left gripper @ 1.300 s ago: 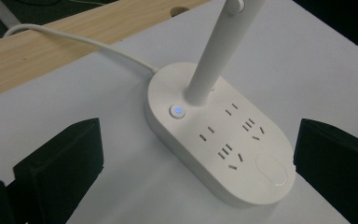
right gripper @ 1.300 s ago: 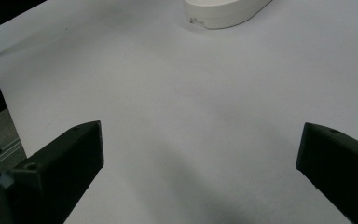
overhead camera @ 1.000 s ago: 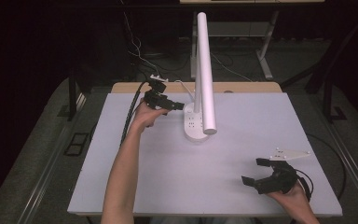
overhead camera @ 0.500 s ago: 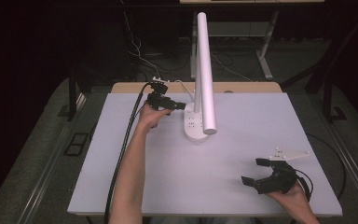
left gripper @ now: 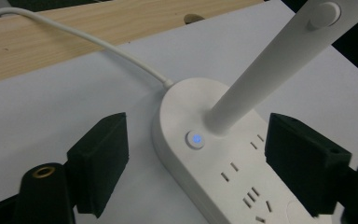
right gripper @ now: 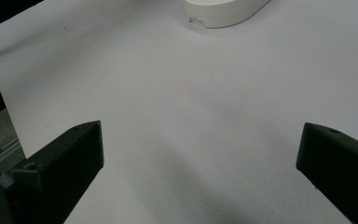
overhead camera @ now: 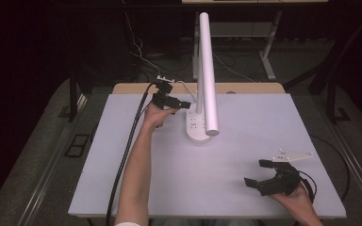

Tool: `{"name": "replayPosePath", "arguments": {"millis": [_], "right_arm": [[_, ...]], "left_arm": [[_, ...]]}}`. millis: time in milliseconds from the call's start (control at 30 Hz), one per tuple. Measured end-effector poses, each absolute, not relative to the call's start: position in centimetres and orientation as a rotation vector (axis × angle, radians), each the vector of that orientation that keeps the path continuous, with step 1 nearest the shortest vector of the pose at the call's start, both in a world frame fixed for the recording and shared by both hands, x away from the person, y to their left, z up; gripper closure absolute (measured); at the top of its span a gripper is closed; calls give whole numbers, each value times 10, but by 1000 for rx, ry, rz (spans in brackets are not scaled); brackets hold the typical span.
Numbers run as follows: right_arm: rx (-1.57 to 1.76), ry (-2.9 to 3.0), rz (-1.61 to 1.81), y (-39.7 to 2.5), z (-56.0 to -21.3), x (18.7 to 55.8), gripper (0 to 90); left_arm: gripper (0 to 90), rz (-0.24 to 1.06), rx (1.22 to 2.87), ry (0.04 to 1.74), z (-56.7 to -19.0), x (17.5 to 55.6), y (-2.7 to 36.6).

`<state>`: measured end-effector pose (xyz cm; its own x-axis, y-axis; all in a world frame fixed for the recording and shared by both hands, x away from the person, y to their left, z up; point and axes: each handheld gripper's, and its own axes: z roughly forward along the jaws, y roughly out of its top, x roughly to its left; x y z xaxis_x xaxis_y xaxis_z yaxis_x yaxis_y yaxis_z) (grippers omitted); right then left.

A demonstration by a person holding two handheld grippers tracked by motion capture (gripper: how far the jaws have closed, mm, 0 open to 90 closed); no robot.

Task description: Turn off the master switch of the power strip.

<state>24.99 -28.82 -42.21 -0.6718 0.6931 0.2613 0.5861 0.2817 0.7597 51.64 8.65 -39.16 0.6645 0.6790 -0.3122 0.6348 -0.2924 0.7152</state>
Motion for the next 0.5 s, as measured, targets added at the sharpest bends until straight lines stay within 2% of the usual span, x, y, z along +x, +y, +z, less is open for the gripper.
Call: {"name": "replayPosePath", "arguments": {"millis": [133,167,200,300,500], "right_arm": [[1212,2416,1344,-288,-422,250,0],[1213,2415,1344,-288,-422,249,0],[1213,2415,1344,-288,-422,249,0],[1210,2415,1343,-288,-422,250,0],[1201,2418,1337,-287,-423,250,0]], "left_arm": [[266,73,2012,1023,-391,518,80],[342,78,2008,1032,-391,517,78],[342,80,2009,1024,-391,518,77],[454,85,2015,1014,-393,518,74],[614,69,1985,995,-396,517,67]]}}
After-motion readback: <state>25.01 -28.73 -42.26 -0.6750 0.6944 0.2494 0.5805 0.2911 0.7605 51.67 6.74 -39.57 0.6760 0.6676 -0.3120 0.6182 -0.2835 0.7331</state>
